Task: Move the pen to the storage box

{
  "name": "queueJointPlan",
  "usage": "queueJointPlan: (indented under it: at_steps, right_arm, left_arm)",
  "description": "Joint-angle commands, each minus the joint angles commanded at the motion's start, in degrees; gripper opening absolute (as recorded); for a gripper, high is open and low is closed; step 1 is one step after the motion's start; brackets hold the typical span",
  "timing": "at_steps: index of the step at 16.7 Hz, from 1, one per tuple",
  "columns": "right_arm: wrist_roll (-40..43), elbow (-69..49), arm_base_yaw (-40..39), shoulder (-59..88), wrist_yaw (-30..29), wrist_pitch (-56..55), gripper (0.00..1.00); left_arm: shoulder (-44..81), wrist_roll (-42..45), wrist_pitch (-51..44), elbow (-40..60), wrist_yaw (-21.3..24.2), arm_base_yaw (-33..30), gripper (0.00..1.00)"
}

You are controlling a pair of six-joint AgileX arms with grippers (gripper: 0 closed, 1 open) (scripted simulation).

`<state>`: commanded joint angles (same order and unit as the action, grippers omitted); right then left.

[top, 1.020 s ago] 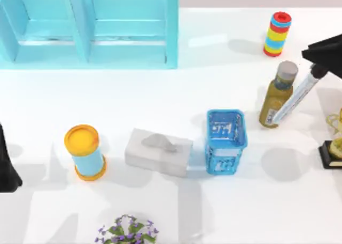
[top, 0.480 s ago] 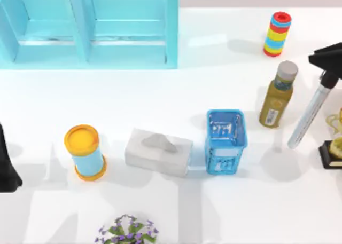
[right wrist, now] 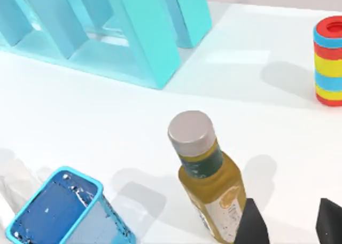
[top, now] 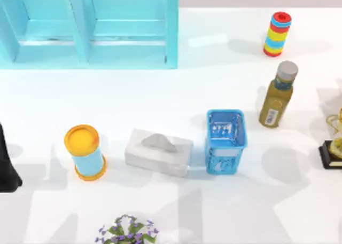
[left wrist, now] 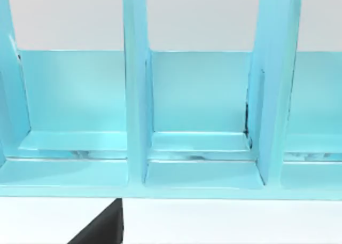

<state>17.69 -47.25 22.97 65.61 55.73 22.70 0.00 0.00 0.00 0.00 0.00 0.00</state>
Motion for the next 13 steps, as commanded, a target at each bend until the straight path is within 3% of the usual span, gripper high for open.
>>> queueJointPlan:
  at_steps: [7, 13]
  right_arm:
    - [3.26, 1.45, 22.67, -4.85, 7.28, -12.74, 0.00]
    - [3.80, 1.41, 24.94, -4.61, 8.45, -14.53, 0.00]
  left_arm:
    - [0.00, 0.00, 0.00, 0.00, 0.00, 0.00, 1.00]
    - [0.00, 0.00, 0.00, 0.00, 0.00, 0.00, 1.00]
